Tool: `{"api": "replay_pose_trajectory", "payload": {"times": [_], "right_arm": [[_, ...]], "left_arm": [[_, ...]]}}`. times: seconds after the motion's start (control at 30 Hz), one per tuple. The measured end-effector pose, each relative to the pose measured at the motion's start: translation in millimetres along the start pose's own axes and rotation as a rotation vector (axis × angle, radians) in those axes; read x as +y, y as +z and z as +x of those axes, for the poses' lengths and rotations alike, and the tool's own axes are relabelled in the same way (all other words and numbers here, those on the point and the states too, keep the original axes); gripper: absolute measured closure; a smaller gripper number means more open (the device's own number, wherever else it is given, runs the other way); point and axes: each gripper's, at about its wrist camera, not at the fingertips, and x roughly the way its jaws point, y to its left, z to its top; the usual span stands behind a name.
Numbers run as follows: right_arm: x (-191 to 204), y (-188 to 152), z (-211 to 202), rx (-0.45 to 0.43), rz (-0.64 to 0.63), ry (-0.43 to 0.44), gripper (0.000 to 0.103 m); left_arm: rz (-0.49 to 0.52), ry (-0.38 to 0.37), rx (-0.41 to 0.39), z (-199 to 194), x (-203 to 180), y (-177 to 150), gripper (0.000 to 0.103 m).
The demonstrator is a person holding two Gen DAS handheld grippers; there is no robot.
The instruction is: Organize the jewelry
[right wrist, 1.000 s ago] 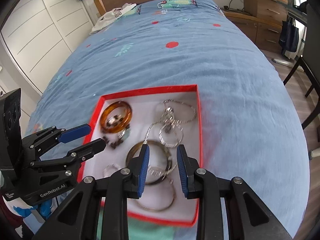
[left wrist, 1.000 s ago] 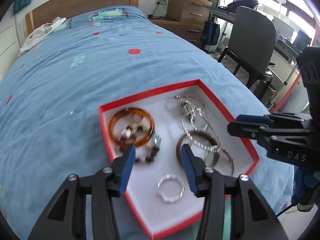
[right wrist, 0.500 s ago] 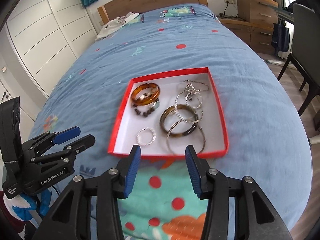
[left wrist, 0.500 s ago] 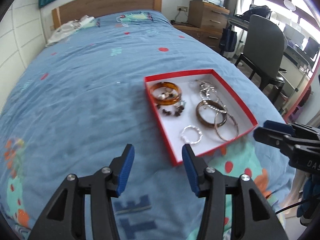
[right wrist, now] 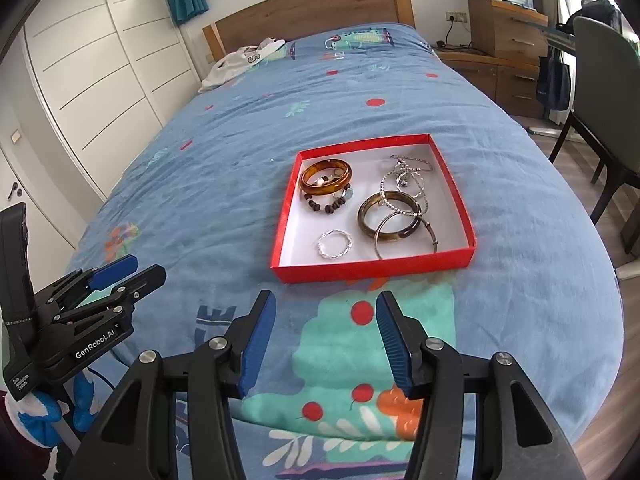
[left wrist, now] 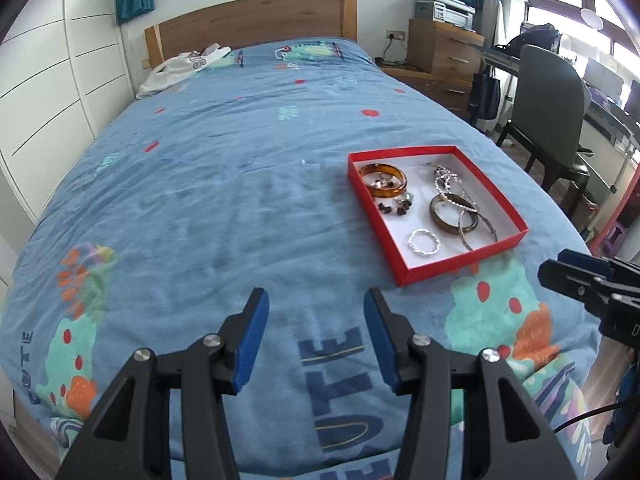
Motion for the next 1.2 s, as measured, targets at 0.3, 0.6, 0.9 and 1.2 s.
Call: {"api": "replay_pose_trajectory", "payload": {"times": [0.3, 0.6, 0.9, 1.2], "right_arm": [[11.8, -16.2, -12.6, -0.033, 0.007, -0.034, 0.036], [14.9, -25.3, -16.1, -0.045, 0.019, -0.049, 0.032], [12.8, -34.5, -19.0, -0.06, 0.018, -0.087, 0.017], [11.8, -35.6, -18.4, -0.075, 0.007, -0.111, 0.005]], "left_arm": [[-0.03, 0.027, -0.02, -16.5, 13.2, -11.7, 0.055], [-0.044, 0.039, -0.022, -21.8, 20.8, -22.7, 0.055], [-0.054, 0.044, -0.028, -26.8, 24.2, -29.6, 0.052], [-0.058, 0.044, -0.017, -26.9, 25.8, -33.6, 0.052]]}}
